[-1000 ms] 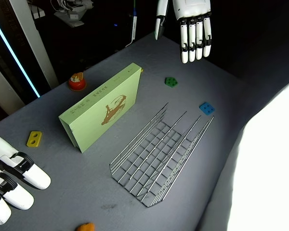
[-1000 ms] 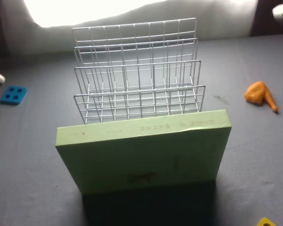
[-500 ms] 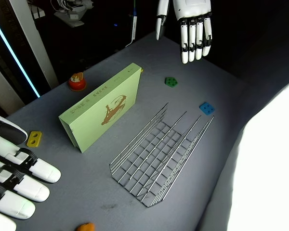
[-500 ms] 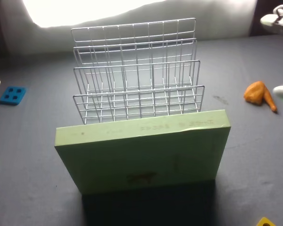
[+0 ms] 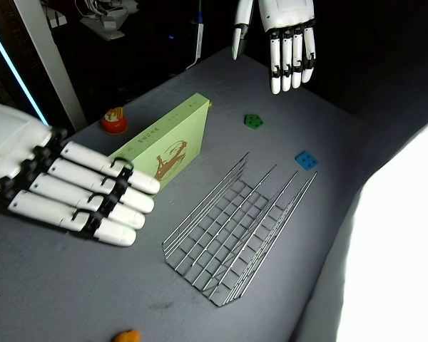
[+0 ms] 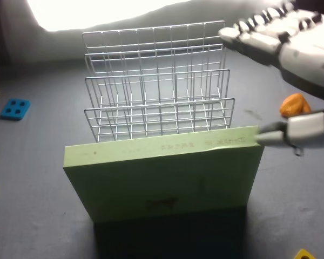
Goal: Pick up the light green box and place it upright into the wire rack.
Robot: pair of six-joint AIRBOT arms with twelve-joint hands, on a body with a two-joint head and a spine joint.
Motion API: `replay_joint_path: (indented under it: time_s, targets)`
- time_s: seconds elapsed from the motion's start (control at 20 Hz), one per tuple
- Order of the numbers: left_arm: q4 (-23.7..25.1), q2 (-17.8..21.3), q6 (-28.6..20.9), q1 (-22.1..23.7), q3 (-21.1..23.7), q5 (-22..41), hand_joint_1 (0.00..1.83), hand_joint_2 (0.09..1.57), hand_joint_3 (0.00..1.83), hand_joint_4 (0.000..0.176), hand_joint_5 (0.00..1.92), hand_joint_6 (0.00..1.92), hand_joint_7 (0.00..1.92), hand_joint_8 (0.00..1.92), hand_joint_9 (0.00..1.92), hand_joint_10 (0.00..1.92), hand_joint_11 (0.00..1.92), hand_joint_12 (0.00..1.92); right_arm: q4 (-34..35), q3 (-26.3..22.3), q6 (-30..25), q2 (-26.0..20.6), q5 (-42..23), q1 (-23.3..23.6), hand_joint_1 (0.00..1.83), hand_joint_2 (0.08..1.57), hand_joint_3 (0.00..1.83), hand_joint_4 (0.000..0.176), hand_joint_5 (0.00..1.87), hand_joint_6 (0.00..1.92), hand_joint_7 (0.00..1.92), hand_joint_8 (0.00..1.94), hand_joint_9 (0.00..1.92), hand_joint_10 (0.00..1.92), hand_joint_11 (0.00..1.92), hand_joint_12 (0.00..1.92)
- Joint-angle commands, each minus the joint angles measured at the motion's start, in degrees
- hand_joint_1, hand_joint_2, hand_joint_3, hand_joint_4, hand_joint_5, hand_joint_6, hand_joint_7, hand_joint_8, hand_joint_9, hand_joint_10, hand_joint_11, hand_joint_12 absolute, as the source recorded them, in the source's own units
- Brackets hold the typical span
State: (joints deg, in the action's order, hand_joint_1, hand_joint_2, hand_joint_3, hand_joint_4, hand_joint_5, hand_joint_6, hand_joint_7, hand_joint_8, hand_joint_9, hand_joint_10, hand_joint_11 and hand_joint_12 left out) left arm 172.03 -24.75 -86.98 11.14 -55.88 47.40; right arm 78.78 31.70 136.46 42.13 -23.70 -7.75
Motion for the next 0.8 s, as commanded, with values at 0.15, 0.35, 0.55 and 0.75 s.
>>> replay_joint_path:
  time_s: [0.15, 0.35, 0.55, 0.75]
  targets:
    - [0.55, 0.13, 0.25, 0.47, 0.81, -4.64, 0.13, 1.24, 0.0, 0.009, 0.25, 0.0, 0.35, 0.0, 0.31, 0.0, 0.0, 0.7, 8.94, -1.41, 5.93, 4.38, -2.23, 1.89, 1.03, 0.97, 0.0, 0.0, 0.0, 0.0, 0.0, 0.0, 0.03, 0.0, 0.0, 0.0]
    - [0.55, 0.05, 0.25, 0.49, 1.78, -4.64, 0.13, 1.24, 0.0, 0.009, 0.25, 0.0, 0.35, 0.0, 0.31, 0.0, 0.0, 0.69, 16.79, -1.02, 12.31, 10.51, -5.94, 1.42, 1.03, 0.97, 0.0, 0.0, 0.0, 0.0, 0.0, 0.0, 0.03, 0.0, 0.0, 0.0]
    - [0.55, 0.06, 0.25, 0.52, 1.8, -4.64, 0.13, 1.24, 0.0, 0.009, 0.25, 0.0, 0.35, 0.0, 0.31, 0.0, 0.0, 0.69, 23.8, 2.26, 13.16, 15.03, -6.79, 0.99, 1.03, 0.96, 0.0, 0.0, 0.0, 0.0, 0.0, 0.0, 0.03, 0.0, 0.0, 0.0]
    - [0.55, 0.05, 0.25, 0.51, 1.61, -4.64, 0.14, 1.23, 0.0, 0.011, 0.24, 0.0, 0.36, 0.0, 0.33, 0.01, 0.0, 0.7, 28.18, 4.89, 14.11, 17.01, -6.35, 0.64, 1.09, 0.96, 0.0, 0.0, 0.0, 0.0, 0.0, 0.0, 0.02, 0.0, 0.0, 0.0]
